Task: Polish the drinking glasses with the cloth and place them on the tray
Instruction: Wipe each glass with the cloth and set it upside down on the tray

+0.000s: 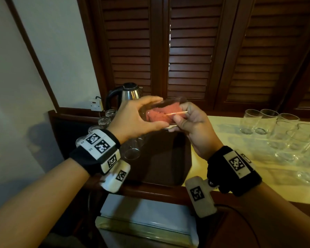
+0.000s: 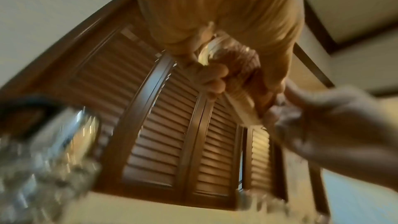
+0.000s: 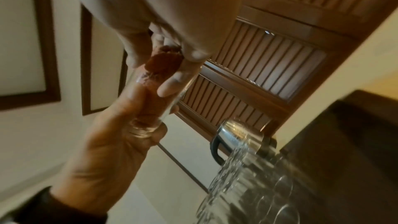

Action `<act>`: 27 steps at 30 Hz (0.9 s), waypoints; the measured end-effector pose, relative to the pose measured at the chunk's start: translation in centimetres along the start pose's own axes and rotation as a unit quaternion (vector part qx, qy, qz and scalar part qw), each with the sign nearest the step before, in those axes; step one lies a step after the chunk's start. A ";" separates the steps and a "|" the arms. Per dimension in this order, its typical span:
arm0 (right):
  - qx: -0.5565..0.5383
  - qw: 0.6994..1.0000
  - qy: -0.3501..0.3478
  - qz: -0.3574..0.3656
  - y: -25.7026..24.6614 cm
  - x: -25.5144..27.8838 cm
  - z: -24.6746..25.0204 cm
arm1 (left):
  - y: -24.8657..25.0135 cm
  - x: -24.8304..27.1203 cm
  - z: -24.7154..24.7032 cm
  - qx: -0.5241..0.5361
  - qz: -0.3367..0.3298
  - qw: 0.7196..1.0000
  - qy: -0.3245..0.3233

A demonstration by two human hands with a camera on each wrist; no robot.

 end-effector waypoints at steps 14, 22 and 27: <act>0.037 0.999 0.008 0.003 0.1 -0.9 -0.1 | -2.5 -0.1 -2.1 0.313 0.169 0.925 -0.132; 0.025 0.993 0.103 -0.051 1.6 0.3 0.3 | -1.5 -0.3 -1.2 0.090 0.067 0.988 -0.103; 0.023 0.994 0.084 -0.059 1.7 0.6 1.0 | -1.2 0.5 -2.4 0.242 0.159 0.949 -0.125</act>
Point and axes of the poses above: each hand's wrist, its own x-axis away from the middle knuckle, its own z-axis out of the back of the hand, y = z × x, the point moved 7 cm from there along -x, towards the middle knuckle, and after that the axes turned 8 degrees about -x, right-handed, at the moved point
